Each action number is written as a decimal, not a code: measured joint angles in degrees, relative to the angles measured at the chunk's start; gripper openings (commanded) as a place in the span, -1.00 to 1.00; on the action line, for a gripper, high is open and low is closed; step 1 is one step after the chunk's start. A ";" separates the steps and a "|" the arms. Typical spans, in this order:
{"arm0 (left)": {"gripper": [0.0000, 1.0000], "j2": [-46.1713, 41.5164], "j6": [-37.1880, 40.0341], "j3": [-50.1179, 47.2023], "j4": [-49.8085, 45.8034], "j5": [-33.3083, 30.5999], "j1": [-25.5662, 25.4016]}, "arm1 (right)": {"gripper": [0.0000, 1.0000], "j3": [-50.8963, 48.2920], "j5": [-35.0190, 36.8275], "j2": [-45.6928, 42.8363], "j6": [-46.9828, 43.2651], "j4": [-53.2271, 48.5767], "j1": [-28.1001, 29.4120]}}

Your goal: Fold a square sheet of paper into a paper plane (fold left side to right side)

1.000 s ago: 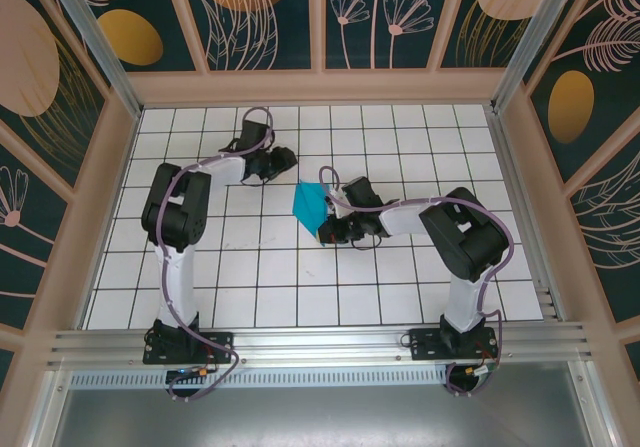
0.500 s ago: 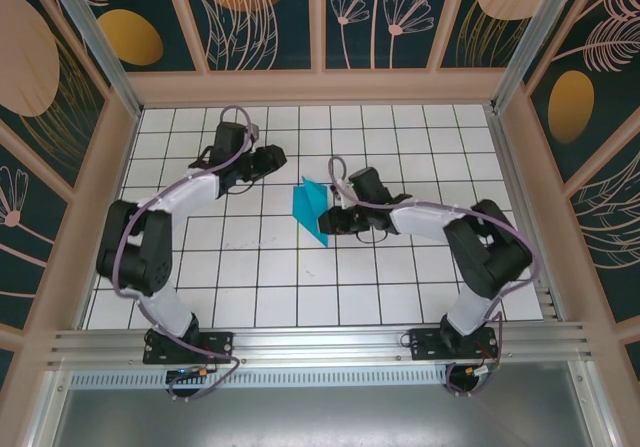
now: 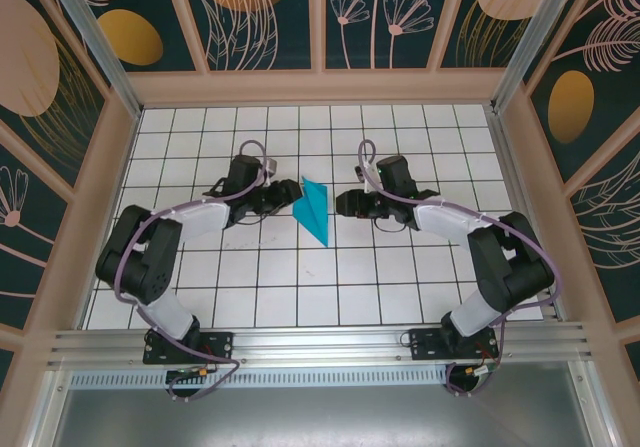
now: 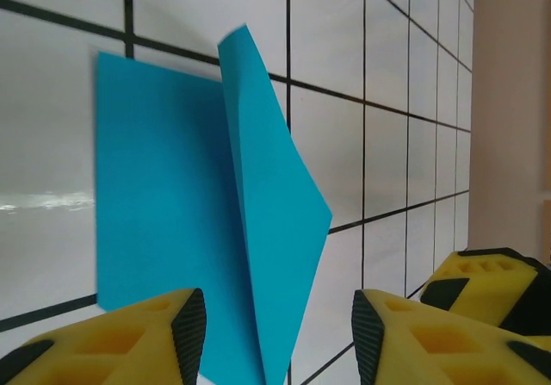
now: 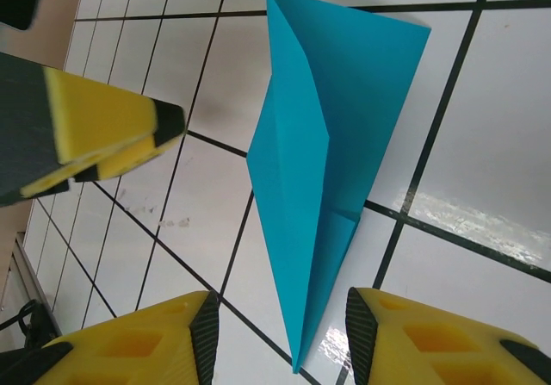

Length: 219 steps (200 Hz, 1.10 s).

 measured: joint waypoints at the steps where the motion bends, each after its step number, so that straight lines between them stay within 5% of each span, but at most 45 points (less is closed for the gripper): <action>1: 0.00 0.35 -0.04 0.11 0.15 0.04 -0.11 | -0.08 -0.02 0.00 0.00 0.02 0.07 0.00; 114: -0.18 16.41 -1.07 13.62 1.20 0.83 -2.69 | -0.09 -3.98 0.02 -1.70 0.90 1.53 -1.09; 157: -0.50 18.18 -1.27 14.36 1.20 1.38 -2.71 | -0.08 -4.85 -0.42 -1.95 1.60 2.12 -1.31; 219: -0.69 14.05 -0.83 14.40 1.18 1.38 -2.71 | 0.31 -11.21 -6.56 -6.60 6.62 10.19 -5.33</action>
